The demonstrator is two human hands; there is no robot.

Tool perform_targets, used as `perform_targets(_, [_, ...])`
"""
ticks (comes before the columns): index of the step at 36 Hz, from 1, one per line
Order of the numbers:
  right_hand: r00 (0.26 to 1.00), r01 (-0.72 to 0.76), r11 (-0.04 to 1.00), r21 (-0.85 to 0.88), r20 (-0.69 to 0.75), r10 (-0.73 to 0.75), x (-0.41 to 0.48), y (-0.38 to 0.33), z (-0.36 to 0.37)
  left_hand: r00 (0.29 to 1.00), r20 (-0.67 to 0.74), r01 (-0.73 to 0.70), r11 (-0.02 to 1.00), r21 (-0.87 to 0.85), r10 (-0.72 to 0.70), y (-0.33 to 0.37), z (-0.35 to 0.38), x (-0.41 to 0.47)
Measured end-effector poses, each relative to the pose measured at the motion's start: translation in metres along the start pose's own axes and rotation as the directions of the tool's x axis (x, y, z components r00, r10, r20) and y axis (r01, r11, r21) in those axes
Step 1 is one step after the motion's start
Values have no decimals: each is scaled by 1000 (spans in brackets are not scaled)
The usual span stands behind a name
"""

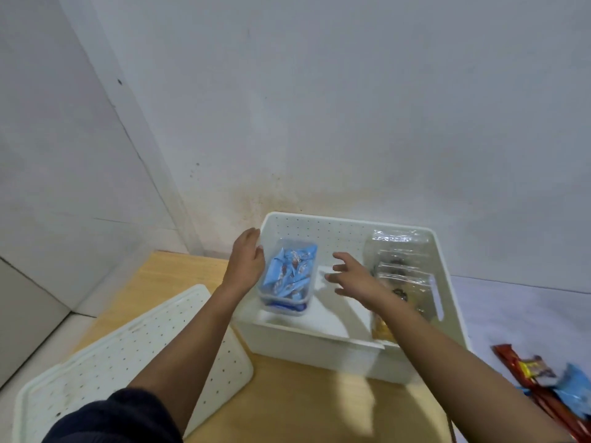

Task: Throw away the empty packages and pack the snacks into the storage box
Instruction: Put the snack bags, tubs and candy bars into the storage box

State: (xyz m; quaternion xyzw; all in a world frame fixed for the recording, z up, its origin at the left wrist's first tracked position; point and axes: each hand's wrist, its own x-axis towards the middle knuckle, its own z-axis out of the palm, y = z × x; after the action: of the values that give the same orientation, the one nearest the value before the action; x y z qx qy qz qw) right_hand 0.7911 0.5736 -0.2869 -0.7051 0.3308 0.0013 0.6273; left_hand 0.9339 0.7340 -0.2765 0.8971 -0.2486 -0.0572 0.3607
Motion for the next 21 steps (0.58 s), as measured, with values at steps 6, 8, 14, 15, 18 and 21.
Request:
perform_targets(6, [964,182,981,65,-207,-165,-64,-4,-102,983,-10,-183,976,-119,183,77,31,-18])
perform_targets(8, [946,198,980,33,-269,-182,-90,6,-141,962,-12,-269,946,-179,271,119,50,-32])
perform_targets(14, [894,159,987,-7,-423,-147,-169,68,-246,886,81,-409,852,-327,456,225,131,-106])
perform_targets(15, [886,141,990,-27,-442,-138,-181,83,-260,873,113,-415,844,-338,474,236,147,-122])
perform_targets(18, [866,75,992,-105,-486,-117,-214,132,-294,836,222,-413,843,-345,501,249,199,-170])
perform_targets(21, [852,-7,975,-223,-512,-111,-244,187,-314,819,315,-375,863,-338,479,241,248,-225])
